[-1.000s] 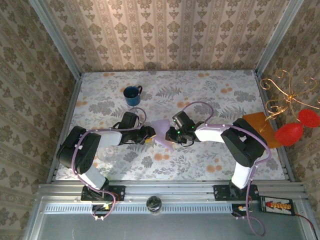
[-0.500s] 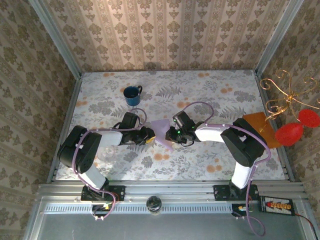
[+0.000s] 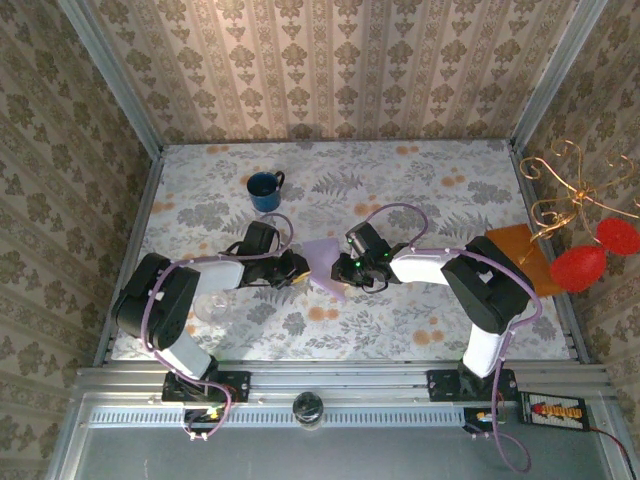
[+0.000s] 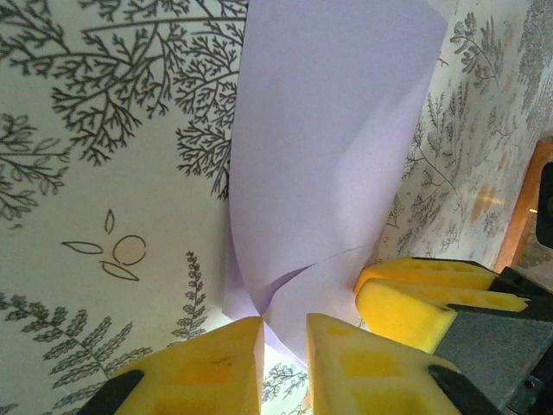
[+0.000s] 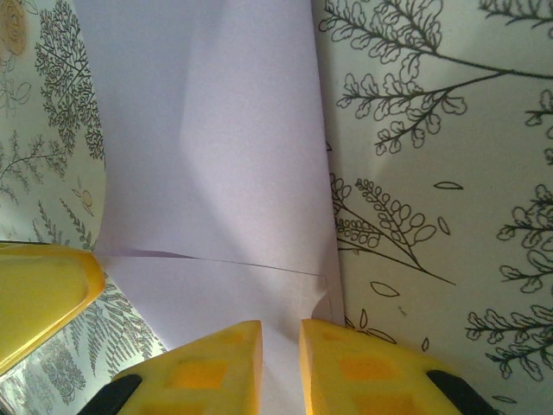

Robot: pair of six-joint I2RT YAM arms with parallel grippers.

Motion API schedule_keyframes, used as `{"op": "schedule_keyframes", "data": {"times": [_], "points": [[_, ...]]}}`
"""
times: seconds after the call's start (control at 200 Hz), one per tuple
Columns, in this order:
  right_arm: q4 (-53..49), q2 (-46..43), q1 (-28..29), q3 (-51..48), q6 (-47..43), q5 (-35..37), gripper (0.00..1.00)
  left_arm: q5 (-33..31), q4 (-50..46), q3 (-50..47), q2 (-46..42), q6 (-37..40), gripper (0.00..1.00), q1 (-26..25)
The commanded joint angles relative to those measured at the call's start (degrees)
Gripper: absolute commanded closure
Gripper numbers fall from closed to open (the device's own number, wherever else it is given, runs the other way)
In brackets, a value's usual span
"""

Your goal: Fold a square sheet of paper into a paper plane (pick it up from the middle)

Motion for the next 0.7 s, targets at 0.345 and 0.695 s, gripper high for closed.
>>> {"op": "schedule_keyframes", "data": {"times": [0.345, 0.695], "points": [[-0.82, 1.59, -0.23, -1.94, 0.14, 0.06, 0.80, -1.57, -0.37, 0.37, 0.52, -0.42, 0.77, 0.15], [-0.53, 2.00, -0.17, -1.87, 0.04, -0.11, 0.80, 2.49, 4.83, 1.28, 2.91, -1.80, 0.82, 0.01]]}}
